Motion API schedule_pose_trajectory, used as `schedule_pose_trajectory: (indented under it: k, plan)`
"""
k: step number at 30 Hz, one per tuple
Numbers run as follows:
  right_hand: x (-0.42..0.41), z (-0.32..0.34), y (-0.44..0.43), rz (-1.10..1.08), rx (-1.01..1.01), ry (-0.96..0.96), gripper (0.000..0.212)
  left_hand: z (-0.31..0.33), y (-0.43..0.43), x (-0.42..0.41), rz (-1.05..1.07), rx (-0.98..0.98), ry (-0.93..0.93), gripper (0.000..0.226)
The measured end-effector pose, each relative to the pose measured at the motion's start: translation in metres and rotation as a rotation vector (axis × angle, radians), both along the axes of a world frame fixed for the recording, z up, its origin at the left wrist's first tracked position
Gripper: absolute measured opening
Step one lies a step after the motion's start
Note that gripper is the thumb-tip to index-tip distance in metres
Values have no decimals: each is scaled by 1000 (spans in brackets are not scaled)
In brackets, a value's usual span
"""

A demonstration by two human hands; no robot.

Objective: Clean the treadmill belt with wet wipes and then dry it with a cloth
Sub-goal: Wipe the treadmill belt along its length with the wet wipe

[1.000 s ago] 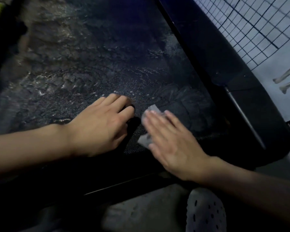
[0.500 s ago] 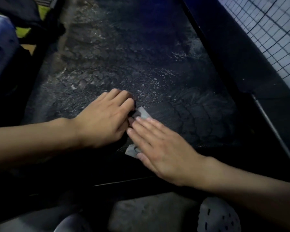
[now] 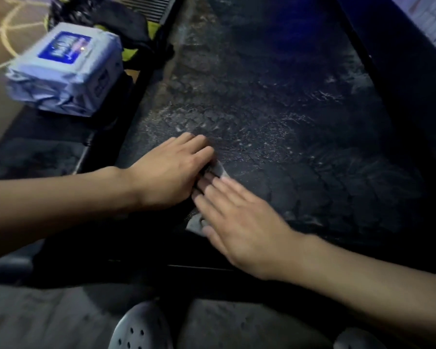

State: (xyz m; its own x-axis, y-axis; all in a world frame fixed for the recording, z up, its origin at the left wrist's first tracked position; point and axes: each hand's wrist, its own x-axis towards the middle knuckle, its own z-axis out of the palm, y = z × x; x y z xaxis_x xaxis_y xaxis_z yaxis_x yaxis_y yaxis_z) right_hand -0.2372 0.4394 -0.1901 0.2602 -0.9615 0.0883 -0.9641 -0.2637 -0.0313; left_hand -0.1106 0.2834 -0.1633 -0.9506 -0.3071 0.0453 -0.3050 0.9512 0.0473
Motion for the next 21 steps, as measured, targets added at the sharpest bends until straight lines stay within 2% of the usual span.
schedule_pose_trajectory:
  k: [3,7,10,14,18,21]
  plan:
    - [8,5,-15,-97,5,-16,63,5,-6,14,30,61,33,45]
    - [29,-2,-23,162,-13,34,59,9,-17,33,109,122,85,48]
    - [33,2,-36,64,-19,14,61,10,-21,43,133,142,90,46]
    - [46,0,-40,190,8,27,58,13,-23,54,143,160,86,36]
    - [65,1,-53,101,-14,-8,58,20,-23,64,245,218,162,39]
    - [96,3,-61,193,21,27,63,24,-21,68,287,217,189,41]
